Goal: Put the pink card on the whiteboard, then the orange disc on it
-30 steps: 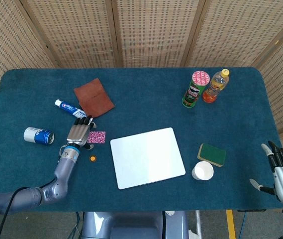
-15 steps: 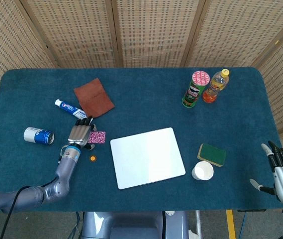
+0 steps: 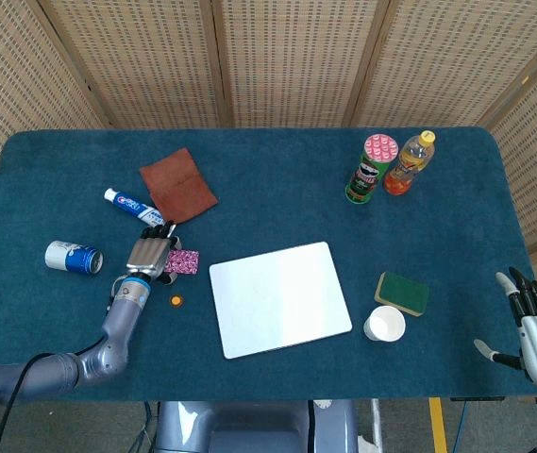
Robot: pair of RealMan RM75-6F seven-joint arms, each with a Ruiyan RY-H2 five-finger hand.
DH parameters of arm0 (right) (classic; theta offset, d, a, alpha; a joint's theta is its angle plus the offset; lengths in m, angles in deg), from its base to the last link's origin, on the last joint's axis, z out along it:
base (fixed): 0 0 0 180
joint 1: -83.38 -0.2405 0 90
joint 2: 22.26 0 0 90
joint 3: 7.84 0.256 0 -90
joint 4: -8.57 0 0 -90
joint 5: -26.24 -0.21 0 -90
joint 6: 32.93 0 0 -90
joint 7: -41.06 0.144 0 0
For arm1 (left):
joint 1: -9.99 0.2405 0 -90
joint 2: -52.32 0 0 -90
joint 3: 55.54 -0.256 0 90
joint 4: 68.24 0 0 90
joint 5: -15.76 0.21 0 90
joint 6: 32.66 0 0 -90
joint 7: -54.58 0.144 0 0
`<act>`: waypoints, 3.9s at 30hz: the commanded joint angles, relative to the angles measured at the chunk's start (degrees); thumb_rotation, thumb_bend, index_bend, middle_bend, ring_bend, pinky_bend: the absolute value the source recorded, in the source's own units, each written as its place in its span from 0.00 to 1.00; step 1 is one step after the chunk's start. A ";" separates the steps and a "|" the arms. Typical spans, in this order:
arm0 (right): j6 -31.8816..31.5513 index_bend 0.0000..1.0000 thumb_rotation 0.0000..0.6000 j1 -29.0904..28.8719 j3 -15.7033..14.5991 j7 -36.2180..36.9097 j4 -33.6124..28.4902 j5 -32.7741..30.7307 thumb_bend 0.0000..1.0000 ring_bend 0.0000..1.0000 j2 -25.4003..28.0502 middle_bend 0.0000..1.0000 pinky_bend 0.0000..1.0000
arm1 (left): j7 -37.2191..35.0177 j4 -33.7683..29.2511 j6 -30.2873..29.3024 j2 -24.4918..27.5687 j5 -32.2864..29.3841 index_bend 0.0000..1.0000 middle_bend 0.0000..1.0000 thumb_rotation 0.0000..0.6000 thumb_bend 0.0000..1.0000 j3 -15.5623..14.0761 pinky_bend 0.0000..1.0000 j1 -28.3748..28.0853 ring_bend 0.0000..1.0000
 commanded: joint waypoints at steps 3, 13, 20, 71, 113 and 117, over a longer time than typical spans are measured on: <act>-0.01 0.00 1.00 0.00 0.00 -0.11 -0.05 0.00 0.00 0.00 -0.01 0.00 0.00 | -0.59 -0.64 -0.10 0.52 0.60 0.55 0.00 1.00 0.31 -0.11 0.00 0.26 0.00; 0.04 0.00 1.00 -0.01 0.02 -0.16 -0.14 -0.08 0.00 0.00 0.01 0.00 0.00 | -1.74 -2.14 -0.90 1.78 1.86 0.55 0.00 1.00 0.31 0.12 0.00 0.68 0.00; 0.08 0.00 1.00 -0.01 0.03 -0.20 -0.18 -0.13 0.00 0.00 0.02 0.00 0.00 | -1.91 -5.08 -2.72 4.66 3.31 0.55 0.00 1.00 0.31 -0.19 0.00 1.56 0.00; 0.26 0.00 1.00 0.00 0.02 0.91 -0.12 -0.22 0.00 0.00 0.25 0.00 0.00 | 7.40 -24.88 -9.71 1.93 3.83 0.00 0.00 1.00 0.16 -1.26 0.00 -8.18 0.00; 0.01 0.00 1.00 0.13 -0.05 0.32 -0.24 -0.08 0.00 0.00 0.16 0.00 0.00 | -16.47 -6.79 -10.74 2.69 33.59 0.35 0.00 1.00 0.34 -12.90 0.00 12.48 0.00; 0.01 0.00 1.00 0.13 -0.05 0.33 -0.23 -0.08 0.00 0.00 0.16 0.00 0.00 | -17.03 -5.51 -10.29 2.05 34.35 0.35 0.00 1.00 0.34 -12.62 0.00 13.00 0.00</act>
